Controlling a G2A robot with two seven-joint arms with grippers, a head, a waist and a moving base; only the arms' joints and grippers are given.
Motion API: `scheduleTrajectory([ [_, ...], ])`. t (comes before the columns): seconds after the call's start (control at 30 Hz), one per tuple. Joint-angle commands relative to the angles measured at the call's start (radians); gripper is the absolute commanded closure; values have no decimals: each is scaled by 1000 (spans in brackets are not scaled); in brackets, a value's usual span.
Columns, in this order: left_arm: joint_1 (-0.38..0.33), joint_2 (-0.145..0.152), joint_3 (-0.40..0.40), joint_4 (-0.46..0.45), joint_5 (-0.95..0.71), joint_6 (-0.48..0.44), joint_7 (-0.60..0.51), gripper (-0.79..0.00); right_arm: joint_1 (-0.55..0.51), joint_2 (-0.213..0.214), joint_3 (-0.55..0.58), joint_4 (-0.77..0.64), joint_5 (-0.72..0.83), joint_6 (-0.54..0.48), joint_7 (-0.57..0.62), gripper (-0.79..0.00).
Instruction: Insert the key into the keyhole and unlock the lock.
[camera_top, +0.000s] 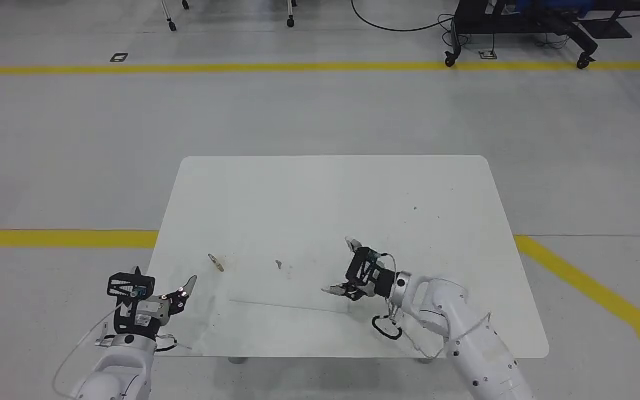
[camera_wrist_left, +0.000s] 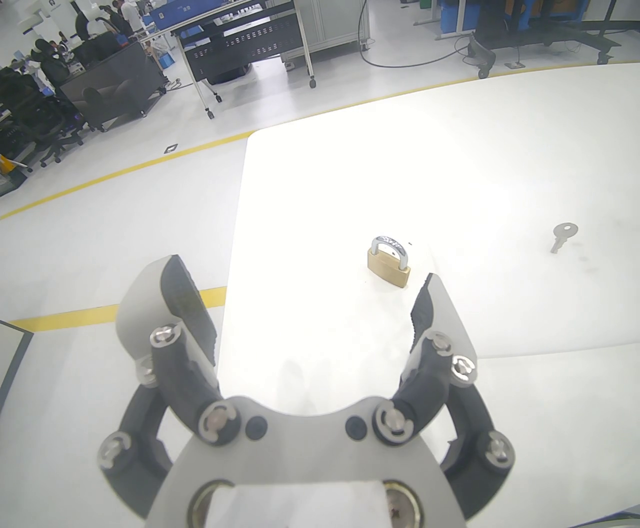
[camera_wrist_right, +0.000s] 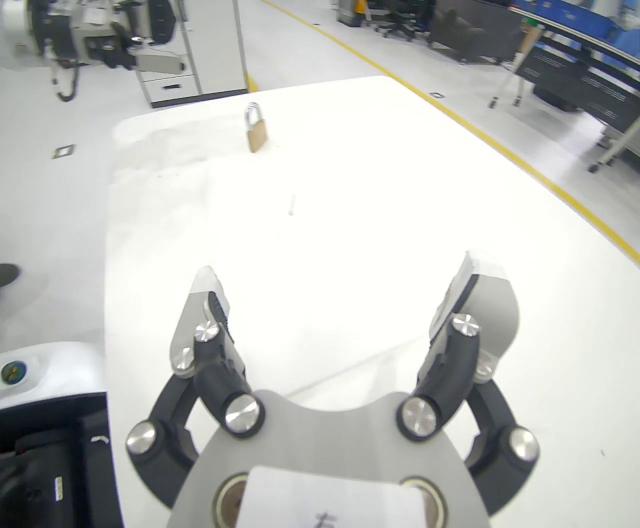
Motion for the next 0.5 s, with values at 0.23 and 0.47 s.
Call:
scheduleTrajectory([
  [0.23,0,0,0,0,0,0,0,-785,262,-87,-241,283,113,-16,49,-653],
  [0.47,0,0,0,0,0,0,0,-785,335,-139,-349,402,104,29,25,-400],
])
